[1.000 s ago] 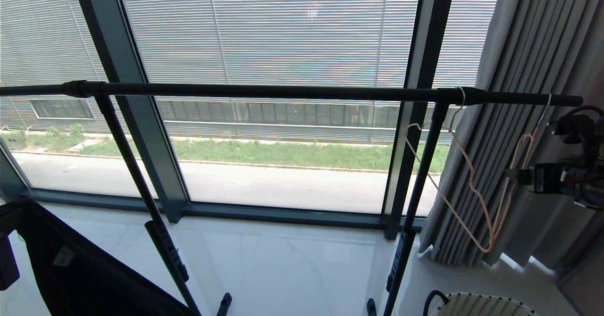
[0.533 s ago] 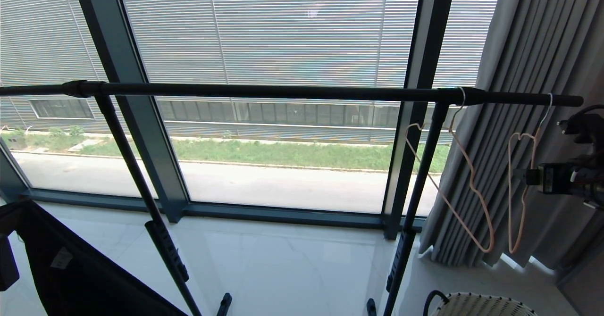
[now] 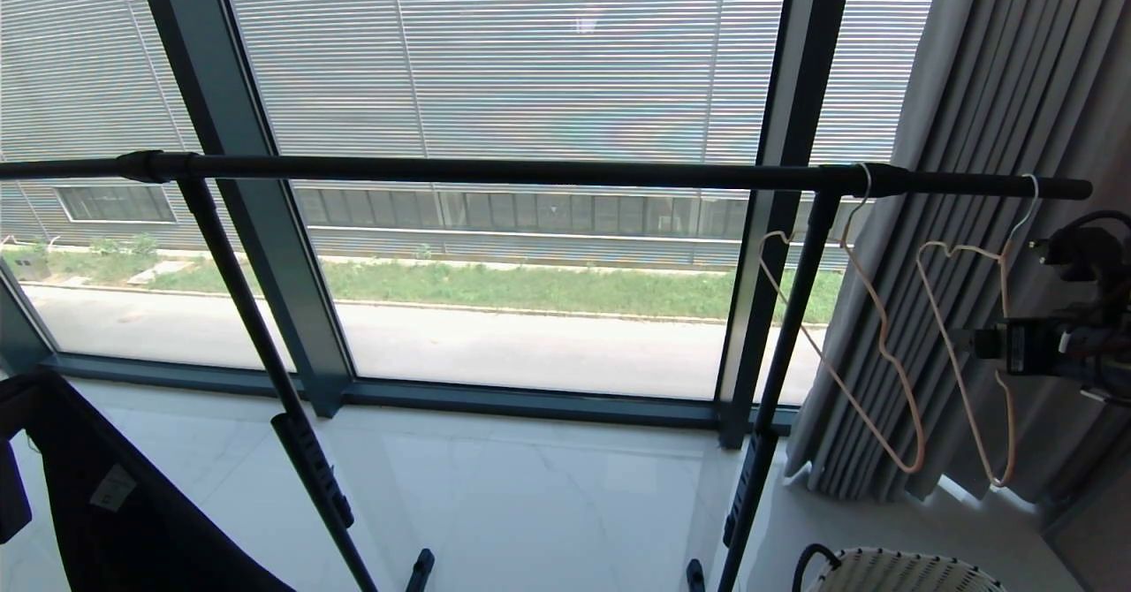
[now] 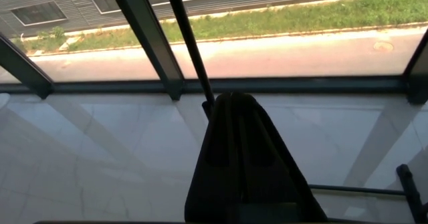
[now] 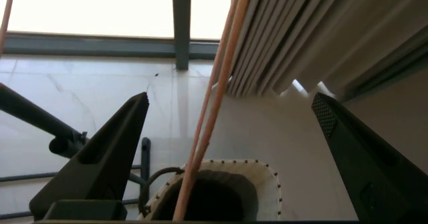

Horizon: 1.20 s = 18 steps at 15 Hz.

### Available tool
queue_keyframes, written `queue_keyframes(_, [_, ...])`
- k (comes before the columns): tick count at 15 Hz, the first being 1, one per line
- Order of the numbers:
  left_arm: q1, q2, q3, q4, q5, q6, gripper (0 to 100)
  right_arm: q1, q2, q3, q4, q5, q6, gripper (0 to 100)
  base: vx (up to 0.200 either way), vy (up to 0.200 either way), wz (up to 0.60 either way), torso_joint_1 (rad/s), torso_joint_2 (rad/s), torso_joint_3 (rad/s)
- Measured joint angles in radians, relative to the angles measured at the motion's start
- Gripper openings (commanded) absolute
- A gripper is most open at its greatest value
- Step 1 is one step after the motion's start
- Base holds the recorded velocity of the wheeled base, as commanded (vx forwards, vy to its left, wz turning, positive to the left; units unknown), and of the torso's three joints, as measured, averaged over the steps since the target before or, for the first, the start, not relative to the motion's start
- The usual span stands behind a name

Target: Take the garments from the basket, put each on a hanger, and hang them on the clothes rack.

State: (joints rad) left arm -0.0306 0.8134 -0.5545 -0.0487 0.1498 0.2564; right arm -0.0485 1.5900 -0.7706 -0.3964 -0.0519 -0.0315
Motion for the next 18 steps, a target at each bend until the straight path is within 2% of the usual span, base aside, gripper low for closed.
queue_keyframes(3, [0.0,0.0,0.0,0.0,0.001,0.01,0,0.0,0.016,0.0,0.0,0.034,-0.001,100,0.0,0.0,0.0,0.0,0.0,0.0])
queue_keyframes(18, [0.0,0.0,-0.019,0.0,0.003,0.02,0,0.016,0.071,0.003,0.005,0.058,0.0,100,0.0,0.0,0.0,0.0,0.0,0.0])
